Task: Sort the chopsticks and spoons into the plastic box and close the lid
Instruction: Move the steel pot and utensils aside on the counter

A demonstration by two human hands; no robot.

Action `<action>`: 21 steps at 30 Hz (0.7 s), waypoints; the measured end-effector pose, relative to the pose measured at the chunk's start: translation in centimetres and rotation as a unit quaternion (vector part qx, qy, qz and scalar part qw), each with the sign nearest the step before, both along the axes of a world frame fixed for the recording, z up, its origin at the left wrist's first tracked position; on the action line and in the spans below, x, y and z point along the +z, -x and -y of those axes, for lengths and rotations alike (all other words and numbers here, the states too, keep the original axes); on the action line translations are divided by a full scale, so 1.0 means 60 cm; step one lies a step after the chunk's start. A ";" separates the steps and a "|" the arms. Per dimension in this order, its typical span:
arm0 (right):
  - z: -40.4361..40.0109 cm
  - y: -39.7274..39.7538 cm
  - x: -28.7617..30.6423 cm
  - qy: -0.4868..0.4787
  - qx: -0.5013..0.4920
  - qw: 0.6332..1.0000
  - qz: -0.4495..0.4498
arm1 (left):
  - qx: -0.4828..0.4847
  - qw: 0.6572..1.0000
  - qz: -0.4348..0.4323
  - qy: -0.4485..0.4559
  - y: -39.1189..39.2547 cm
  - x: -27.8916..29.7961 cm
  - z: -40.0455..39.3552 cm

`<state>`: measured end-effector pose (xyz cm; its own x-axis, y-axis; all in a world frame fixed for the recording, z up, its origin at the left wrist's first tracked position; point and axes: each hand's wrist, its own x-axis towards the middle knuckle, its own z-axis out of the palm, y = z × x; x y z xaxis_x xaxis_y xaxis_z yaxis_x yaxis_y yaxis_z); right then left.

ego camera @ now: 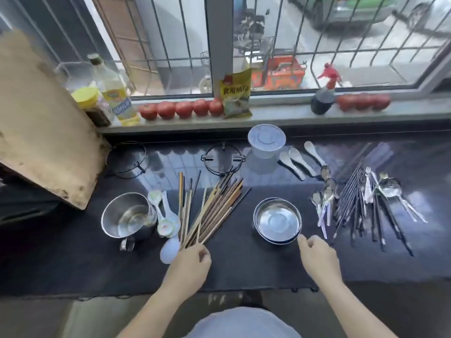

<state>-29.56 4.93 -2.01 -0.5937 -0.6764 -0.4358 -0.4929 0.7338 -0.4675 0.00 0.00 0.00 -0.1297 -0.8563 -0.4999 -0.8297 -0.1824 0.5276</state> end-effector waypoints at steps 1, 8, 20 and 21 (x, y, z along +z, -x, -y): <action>0.017 0.012 0.000 0.000 -0.005 1.000 -0.011 | 0.015 1.000 -0.007 -0.006 0.009 -0.008 0.003; 0.106 0.040 -0.014 -0.087 0.082 0.987 -0.107 | 0.018 0.999 -0.012 -0.040 0.072 0.002 0.014; 0.086 0.027 0.031 -0.009 0.058 0.997 -0.049 | 0.066 0.970 -0.186 -0.141 0.074 0.019 0.039; 0.088 0.007 0.042 0.008 0.064 0.997 -0.037 | 0.091 0.960 -0.214 -0.154 0.072 0.025 0.043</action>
<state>-30.01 -0.33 0.51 -0.5326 -0.7549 -0.3827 -0.6159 0.6558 -0.4366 -4.35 -2.56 1.49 -0.2418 -0.7045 -0.6672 -0.4885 -0.5057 0.7111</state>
